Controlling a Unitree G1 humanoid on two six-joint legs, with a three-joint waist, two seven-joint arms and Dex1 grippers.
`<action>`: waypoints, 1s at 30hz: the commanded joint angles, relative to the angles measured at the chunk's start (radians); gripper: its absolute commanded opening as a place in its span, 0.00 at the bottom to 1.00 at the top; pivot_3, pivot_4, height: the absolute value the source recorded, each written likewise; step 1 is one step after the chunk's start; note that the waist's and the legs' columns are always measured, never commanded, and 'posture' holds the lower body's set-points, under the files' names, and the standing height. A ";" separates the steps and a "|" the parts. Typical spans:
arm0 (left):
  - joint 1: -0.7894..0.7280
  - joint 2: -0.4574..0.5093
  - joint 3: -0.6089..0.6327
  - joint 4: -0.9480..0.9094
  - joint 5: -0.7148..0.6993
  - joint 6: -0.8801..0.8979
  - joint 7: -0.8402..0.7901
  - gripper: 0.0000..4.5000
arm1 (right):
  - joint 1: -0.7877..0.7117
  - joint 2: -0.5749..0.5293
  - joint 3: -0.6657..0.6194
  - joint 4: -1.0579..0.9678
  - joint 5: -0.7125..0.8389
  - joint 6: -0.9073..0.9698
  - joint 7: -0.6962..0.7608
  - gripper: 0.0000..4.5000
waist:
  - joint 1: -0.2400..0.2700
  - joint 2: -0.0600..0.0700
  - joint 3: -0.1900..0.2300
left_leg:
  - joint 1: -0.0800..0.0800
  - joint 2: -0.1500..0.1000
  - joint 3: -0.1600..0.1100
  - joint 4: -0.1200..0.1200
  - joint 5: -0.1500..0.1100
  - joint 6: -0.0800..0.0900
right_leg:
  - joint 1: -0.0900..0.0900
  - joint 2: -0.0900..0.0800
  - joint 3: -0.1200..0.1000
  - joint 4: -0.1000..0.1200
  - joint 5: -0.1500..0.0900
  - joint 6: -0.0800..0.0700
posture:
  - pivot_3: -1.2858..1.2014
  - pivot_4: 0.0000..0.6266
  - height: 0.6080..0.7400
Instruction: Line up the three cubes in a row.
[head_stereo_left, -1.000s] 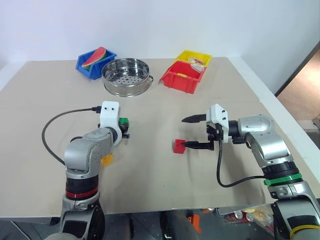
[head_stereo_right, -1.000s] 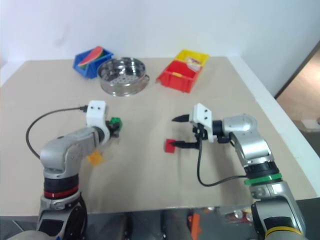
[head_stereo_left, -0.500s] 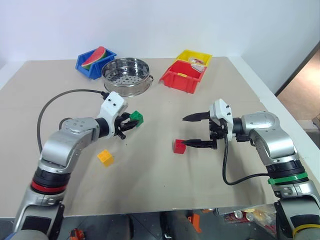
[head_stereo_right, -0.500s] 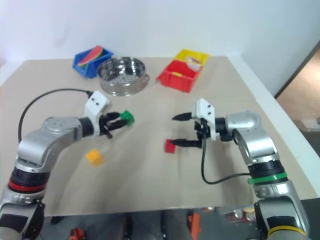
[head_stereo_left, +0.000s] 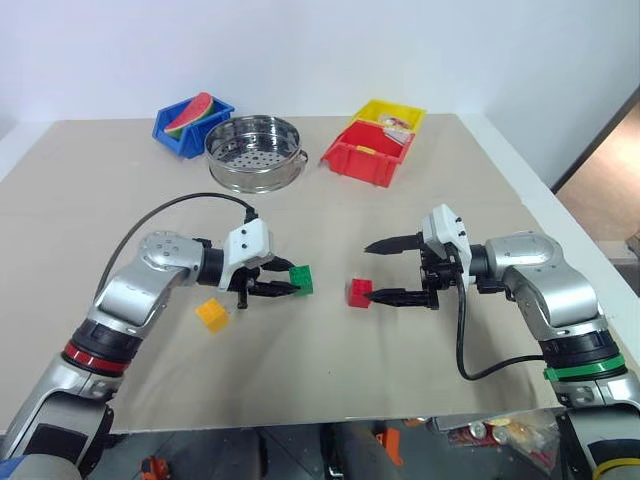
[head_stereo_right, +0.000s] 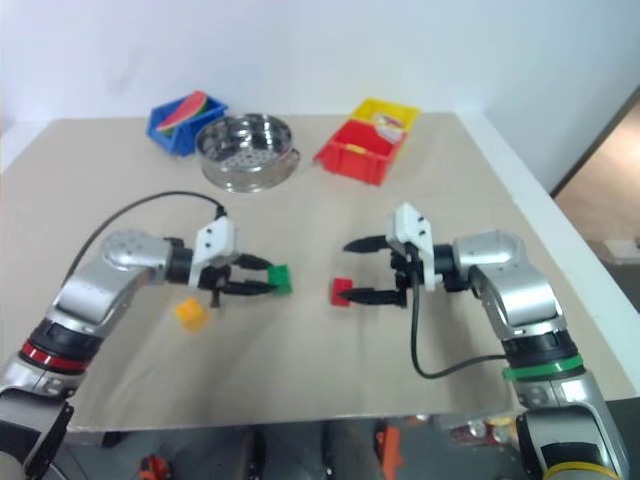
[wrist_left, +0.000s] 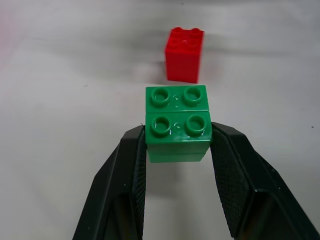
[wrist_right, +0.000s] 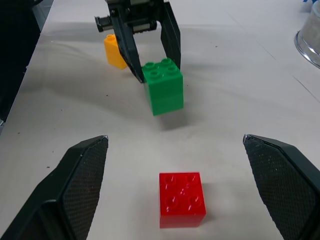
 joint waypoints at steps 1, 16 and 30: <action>-0.020 -0.020 0.000 0.003 0.005 -0.012 -0.015 0.36 | -0.004 -0.013 -0.030 -0.033 0.008 -0.023 0.003 1.00 | 0.000 0.000 0.000 | 0.000 0.000 0.000 0.000 0.000 0.000 | 0.000 0.000 0.000 0.000 0.000 0.000 | 0.52 0.24 1.00; -0.015 -0.065 -0.040 -0.048 0.026 0.126 0.010 0.36 | 0.008 -0.014 -0.030 -0.006 -0.008 -0.077 -0.003 1.00 | 0.001 0.000 0.000 | 0.000 0.000 -0.001 0.000 0.000 0.000 | 0.000 0.001 -0.001 0.000 0.000 0.000 | 0.52 0.24 1.00; -0.026 -0.079 -0.062 -0.008 0.082 0.090 0.001 0.36 | 0.037 -0.029 -0.039 -0.004 -0.011 -0.105 -0.006 1.00 | 0.001 0.000 0.000 | 0.000 0.000 -0.001 0.000 0.000 0.000 | 0.000 0.000 0.000 0.000 0.000 0.000 | 0.52 0.24 1.00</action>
